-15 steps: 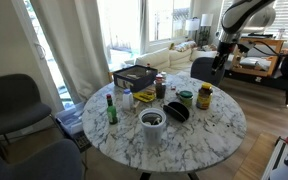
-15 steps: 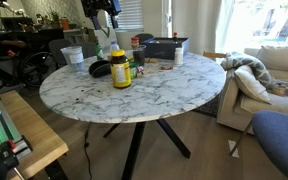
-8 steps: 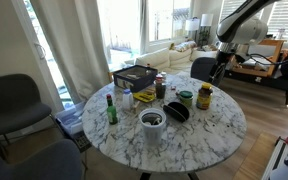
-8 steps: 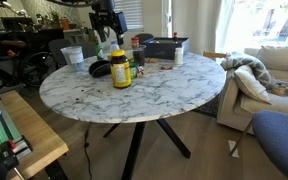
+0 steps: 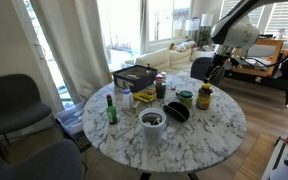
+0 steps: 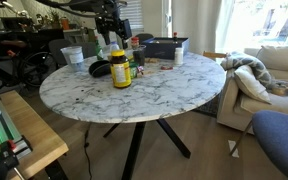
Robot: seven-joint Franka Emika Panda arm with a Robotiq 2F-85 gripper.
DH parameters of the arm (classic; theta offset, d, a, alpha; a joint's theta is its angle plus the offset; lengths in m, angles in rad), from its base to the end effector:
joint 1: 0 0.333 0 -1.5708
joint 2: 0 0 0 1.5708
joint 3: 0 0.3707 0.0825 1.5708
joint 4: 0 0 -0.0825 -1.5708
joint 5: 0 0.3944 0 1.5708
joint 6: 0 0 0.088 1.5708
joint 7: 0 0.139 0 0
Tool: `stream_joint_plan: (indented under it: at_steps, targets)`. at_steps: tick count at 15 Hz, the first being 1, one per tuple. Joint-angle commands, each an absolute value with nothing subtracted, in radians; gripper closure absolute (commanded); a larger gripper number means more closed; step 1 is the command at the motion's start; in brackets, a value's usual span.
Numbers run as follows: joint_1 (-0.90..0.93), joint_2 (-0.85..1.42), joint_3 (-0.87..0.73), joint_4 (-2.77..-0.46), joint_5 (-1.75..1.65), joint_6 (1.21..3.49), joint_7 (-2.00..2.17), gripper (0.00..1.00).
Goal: Move the bottle with a yellow label backwards.
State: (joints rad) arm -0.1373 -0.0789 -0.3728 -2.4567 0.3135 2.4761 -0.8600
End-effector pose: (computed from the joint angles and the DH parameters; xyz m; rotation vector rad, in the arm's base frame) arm 0.4278 -0.2334 0.3496 -2.9952 -0.1662 -0.3255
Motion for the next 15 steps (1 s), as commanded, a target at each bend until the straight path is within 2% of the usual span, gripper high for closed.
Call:
stream_joint_plan:
  at_steps: [1, 12, 15]
  targets:
    - [-0.169, -0.074, -0.337, -2.460, 0.312, 2.482, -0.860, 0.00]
    - [-0.188, -0.014, -0.298, -2.450, 0.290, 2.516, -0.825, 0.00]
    - [-0.196, -0.002, -0.291, -2.448, 0.294, 2.527, -0.825, 0.08]
